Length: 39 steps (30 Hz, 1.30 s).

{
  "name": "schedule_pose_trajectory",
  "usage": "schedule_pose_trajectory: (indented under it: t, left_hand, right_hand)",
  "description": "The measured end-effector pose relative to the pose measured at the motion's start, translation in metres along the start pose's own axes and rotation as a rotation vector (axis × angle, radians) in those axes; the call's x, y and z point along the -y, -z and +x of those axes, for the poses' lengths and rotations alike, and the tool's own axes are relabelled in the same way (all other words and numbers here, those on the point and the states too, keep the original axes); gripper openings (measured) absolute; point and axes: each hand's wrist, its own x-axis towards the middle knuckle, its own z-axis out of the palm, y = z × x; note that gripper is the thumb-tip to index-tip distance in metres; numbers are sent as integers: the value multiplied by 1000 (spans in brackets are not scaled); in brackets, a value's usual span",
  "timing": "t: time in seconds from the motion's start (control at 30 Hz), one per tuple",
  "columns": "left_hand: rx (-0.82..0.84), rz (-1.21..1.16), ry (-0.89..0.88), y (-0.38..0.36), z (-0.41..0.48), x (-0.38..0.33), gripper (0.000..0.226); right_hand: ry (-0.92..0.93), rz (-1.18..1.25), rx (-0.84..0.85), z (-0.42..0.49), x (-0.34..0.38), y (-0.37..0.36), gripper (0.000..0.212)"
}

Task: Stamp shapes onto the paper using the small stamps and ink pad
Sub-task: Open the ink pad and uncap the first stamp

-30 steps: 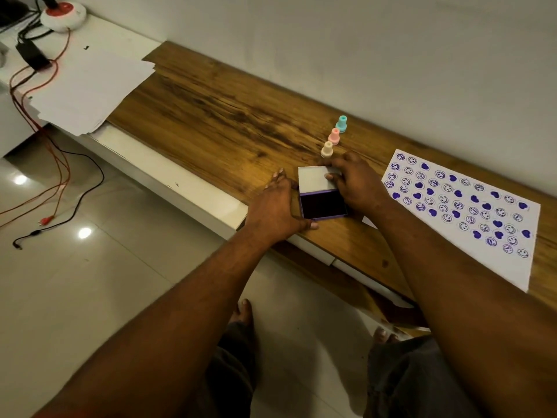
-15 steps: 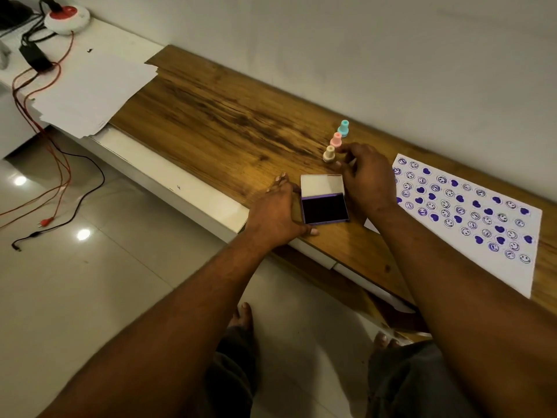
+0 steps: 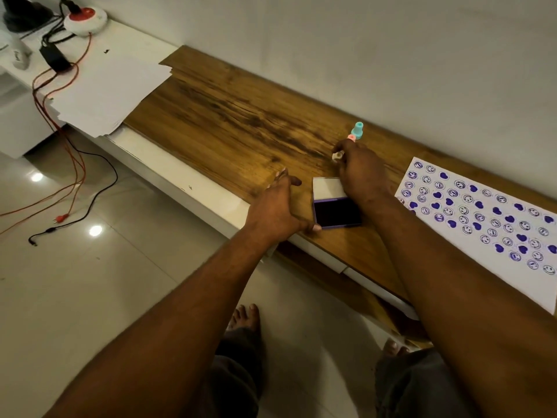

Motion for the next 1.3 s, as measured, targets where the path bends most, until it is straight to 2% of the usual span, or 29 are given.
schedule_pose_trajectory:
  t: [0.17,0.33,0.47,0.63,0.83,1.0,1.13,1.3]
  left_hand:
    - [-7,-18,-10,3,-2,5,102]
    - [-34,-21,-11,5,-1,4,95]
    - [-101,-15,-60,6,0,-1,87]
    - [-254,-18,-96,7,-1,-7,74]
    - [-388,-47,-131,10,-2,-6,50]
    - [-401,-56,-150,9,-2,-7,41]
    - [-436,-27,-175,8,0,-9,38]
    - [-386,33,-247,4,1,-10,40]
  right_hand:
    - [-77,4,-33,4,1,-1,27]
    - [-106,-43,4,3,-2,-3,28]
    - [-71,154,-4,-2,14,7,27]
    - [95,494,147,-23,49,20,20]
    - [139,564,174,-34,53,22,18]
    - [156,536,185,-36,47,21,20]
    - [248,242,109,-35,40,23,41]
    - [357,9,88,-36,30,23,53]
